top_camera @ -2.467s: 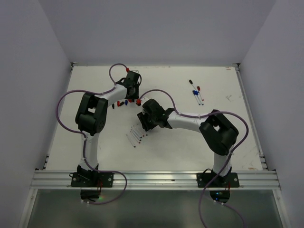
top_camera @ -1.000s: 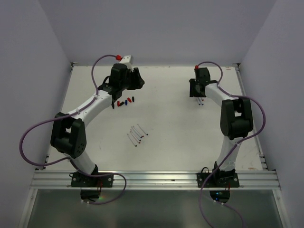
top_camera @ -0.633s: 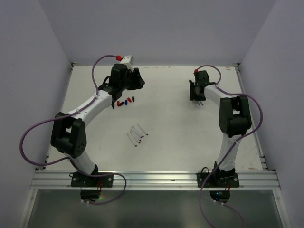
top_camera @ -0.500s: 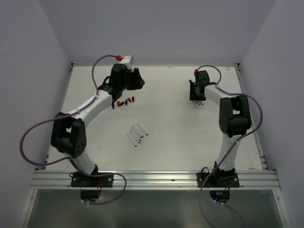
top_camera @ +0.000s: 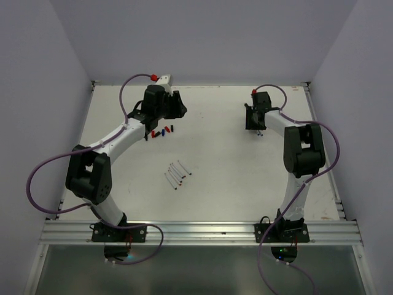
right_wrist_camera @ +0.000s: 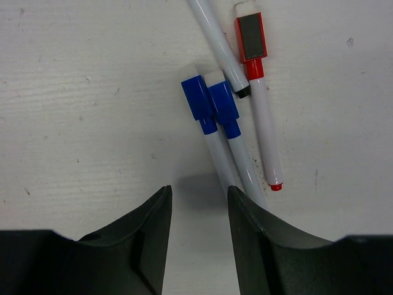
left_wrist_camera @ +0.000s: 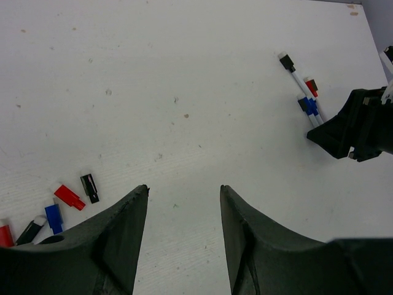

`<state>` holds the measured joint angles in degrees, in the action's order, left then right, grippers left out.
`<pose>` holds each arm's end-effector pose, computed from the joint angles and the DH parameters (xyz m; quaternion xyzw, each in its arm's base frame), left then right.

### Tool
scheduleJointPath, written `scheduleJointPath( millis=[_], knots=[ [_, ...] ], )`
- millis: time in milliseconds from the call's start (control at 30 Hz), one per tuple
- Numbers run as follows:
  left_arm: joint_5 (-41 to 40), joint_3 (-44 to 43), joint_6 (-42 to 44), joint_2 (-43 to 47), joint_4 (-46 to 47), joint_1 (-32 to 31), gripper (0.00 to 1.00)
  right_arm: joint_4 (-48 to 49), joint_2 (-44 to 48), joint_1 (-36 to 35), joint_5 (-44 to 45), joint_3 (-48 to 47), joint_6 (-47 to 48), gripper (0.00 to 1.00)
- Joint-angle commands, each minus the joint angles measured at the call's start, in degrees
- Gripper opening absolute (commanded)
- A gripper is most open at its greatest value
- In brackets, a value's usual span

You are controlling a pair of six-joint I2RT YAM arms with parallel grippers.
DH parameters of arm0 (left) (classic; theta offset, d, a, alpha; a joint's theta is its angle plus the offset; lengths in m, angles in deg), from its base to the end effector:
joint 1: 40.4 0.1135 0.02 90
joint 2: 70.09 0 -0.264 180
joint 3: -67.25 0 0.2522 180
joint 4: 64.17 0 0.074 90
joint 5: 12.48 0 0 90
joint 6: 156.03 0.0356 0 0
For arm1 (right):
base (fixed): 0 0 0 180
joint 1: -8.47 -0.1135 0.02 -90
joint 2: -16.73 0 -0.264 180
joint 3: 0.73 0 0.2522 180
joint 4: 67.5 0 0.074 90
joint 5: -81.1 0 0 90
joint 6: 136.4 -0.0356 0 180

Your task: Open the pen caps

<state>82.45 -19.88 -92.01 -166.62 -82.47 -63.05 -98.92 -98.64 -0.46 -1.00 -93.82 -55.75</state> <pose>0.3641 -0.1552 0.2837 -0.0026 0.8553 -0.2463 0.4558 0.4267 0.0621 0.1684 0.0249 0.9479 -0.0153 0.3172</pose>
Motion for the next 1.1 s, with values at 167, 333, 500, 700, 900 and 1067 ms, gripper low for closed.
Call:
scheduleJointPath(
  millis=[167,333,500,700,900,1067],
  knots=[
    [0.96,0.15,0.05,0.29,2.78,-0.2,0.53,-0.02,1.73,0.67,0.71,0.58,0.11,0.45],
    [0.87,0.24,0.14,0.38,2.78,-0.2,0.54,0.16,1.9,0.67,0.89,0.93,0.11,0.45],
    [0.87,0.59,0.22,0.29,2.87,-0.2,0.53,0.86,3.31,0.67,1.06,1.55,-0.06,0.44],
    [1.22,0.59,0.14,0.2,3.13,-0.2,0.53,1.04,3.93,0.67,1.33,1.9,-0.06,0.43],
    [1.31,0.68,0.23,0.2,3.22,-0.2,0.53,1.21,4.45,0.84,0.54,2.25,0.03,0.43],
    [1.31,0.59,0.4,0.03,3.22,-0.2,0.53,1.39,5.42,0.84,1.41,2.6,0.29,0.41]
  ],
)
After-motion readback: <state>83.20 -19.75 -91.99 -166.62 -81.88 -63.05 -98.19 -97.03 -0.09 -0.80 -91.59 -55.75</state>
